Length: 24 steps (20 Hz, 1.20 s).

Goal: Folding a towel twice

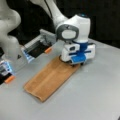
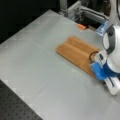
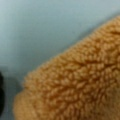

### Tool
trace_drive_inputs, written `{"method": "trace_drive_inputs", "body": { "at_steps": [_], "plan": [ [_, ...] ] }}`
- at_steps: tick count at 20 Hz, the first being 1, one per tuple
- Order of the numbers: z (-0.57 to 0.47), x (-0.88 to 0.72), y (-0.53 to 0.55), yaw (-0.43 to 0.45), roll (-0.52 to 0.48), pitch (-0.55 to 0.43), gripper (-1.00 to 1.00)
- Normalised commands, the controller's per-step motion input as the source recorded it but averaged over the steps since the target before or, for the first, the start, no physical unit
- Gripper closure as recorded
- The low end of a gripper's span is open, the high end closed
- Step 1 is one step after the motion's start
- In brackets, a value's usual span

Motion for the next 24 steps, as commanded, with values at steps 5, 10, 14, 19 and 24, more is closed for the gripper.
{"method": "trace_drive_inputs", "body": {
  "at_steps": [5, 10, 14, 19, 24],
  "plan": [
    [-0.11, 0.07, 0.09, -0.095, -0.119, -0.043, 1.00],
    [-0.08, 0.06, 0.09, -0.087, -0.099, -0.012, 1.00],
    [0.15, -0.06, 0.01, -0.015, -0.081, 0.083, 1.00],
    [0.26, -0.11, -0.13, 0.147, -0.028, 0.175, 1.00],
    [0.27, -0.11, -0.28, 0.273, 0.035, 0.275, 1.00]
  ]
}}
